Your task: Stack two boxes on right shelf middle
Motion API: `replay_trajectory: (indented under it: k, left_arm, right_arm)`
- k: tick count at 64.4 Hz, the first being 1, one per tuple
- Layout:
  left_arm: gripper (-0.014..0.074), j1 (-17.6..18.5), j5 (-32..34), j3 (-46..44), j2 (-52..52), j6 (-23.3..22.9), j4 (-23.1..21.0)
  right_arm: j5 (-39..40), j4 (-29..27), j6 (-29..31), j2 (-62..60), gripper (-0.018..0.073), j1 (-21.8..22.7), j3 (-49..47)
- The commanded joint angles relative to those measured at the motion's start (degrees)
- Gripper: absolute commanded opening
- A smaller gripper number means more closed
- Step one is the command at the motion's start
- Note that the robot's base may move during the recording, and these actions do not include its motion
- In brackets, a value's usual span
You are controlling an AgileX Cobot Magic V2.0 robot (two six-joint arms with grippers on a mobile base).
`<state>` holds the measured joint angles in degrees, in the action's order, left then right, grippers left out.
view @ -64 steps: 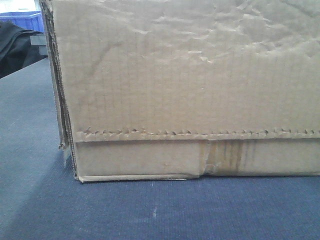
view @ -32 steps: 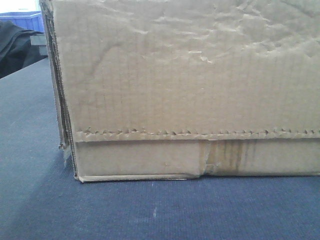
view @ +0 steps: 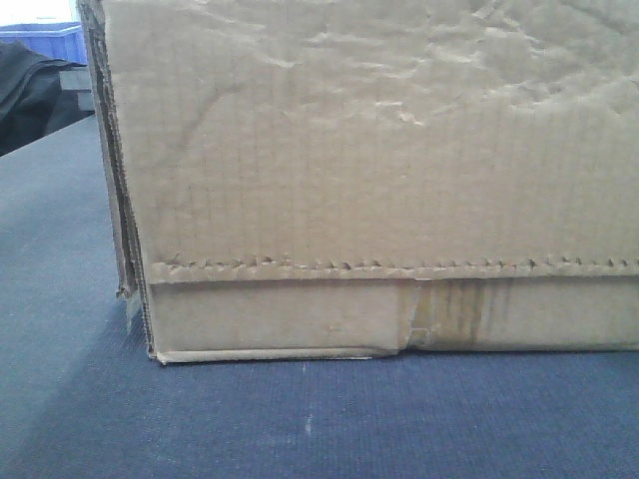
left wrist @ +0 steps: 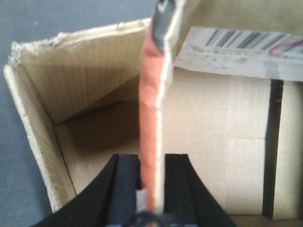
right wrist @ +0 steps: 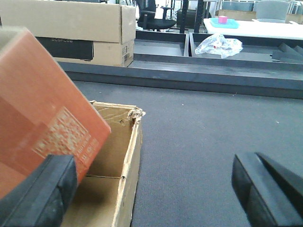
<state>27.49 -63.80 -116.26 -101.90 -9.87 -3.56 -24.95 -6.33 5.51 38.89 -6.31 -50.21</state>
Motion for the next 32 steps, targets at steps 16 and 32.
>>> replay_trajectory:
  k: [16,32]
  left_arm:
    - [-0.0024,0.2,1.8,-0.4,-0.5,-1.0,-1.0]
    - [0.0453,0.2,1.8,-0.5,-0.5,-1.0,-1.1]
  right_arm:
    - [0.6,0.1,0.1,0.0,0.0570,-0.2,-0.5]
    - [0.6,0.1,0.1,0.0,0.0570,-0.2,-0.5]
